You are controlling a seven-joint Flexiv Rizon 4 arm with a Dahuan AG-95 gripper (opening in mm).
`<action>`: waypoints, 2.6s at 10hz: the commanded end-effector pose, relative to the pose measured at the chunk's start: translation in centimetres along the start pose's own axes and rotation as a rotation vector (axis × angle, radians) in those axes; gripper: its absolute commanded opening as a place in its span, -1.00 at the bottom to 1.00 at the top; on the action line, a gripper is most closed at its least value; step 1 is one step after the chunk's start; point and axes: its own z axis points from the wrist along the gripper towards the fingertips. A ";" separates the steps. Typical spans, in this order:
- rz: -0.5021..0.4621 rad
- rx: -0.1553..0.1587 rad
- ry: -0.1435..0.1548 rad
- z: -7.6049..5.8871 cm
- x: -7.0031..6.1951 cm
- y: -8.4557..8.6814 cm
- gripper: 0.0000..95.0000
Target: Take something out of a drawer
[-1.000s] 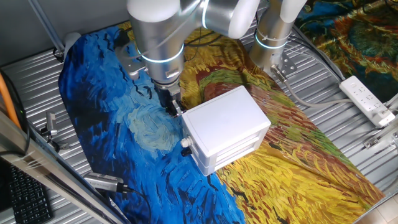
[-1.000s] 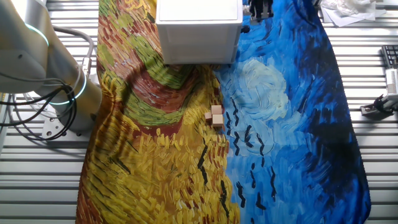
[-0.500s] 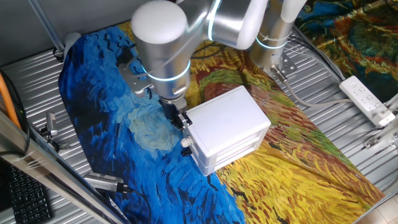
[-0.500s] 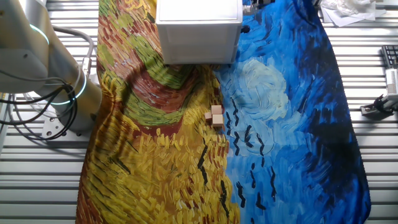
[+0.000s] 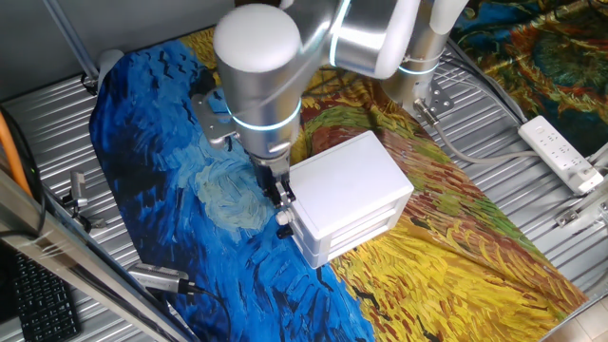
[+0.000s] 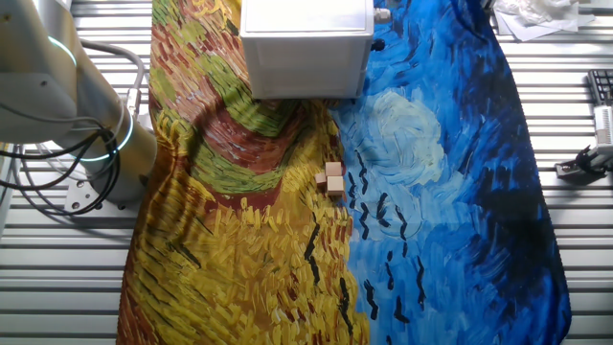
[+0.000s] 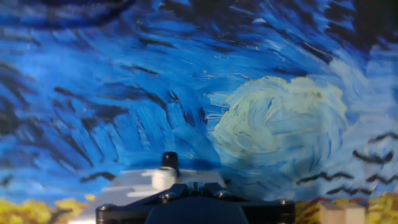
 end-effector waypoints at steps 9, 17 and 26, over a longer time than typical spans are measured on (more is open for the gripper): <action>0.021 -0.001 -0.018 0.9 0.2 1.3 -1.00; -0.010 0.011 -0.041 2.0 0.0 1.3 -0.20; -0.011 0.010 -0.049 3.7 -0.3 1.4 -0.20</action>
